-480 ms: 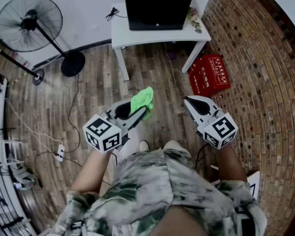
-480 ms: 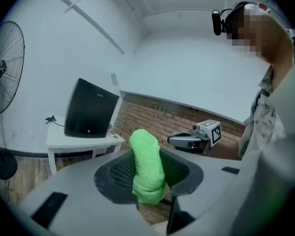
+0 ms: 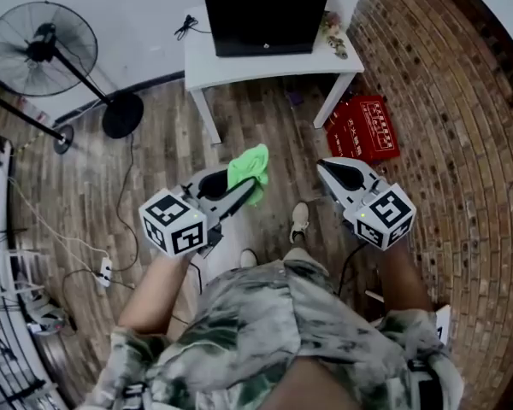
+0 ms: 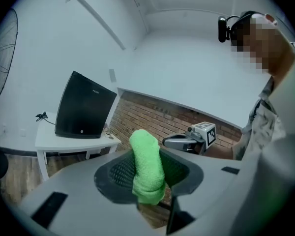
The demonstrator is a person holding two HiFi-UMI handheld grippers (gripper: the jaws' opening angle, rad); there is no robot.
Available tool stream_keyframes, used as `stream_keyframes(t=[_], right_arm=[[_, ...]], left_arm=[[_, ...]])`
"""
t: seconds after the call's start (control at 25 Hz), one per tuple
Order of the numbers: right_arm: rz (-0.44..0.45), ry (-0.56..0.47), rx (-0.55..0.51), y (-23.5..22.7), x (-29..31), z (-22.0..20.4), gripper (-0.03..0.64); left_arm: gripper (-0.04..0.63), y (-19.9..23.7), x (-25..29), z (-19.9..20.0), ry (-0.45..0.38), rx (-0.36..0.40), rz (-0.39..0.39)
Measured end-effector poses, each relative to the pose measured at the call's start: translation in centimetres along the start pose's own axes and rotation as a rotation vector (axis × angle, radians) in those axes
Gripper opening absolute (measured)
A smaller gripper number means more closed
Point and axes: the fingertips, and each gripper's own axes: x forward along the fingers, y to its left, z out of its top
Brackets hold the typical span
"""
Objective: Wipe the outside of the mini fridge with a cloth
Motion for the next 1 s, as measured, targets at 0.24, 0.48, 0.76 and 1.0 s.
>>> stream_keyframes(t=[0.24,0.48,0.76,1.0], right_arm=[[0.056,-0.035,0.009,-7.2,1.2,1.4,0.027],[0.165,-0.028,-0.038,-17.5,2.5,4.8,0.089],[0.341,0.025,-0.139,-24.9,5.0,12.0,0.084],[0.424,0.077,-0.239,-28.1,7.9,17.5,0.085]], left_arm=[[0.149,2.8,5.2,6.0,-0.033,0.004,0.024],[0.149,6.6,13.2,15.2,-0.068,0.059,0.073],[0.149,9.1,20.4,25.4,-0.081,0.151,0.086],[0.149,11.6,24.7,32.7,-0.067,0.195,0.079]])
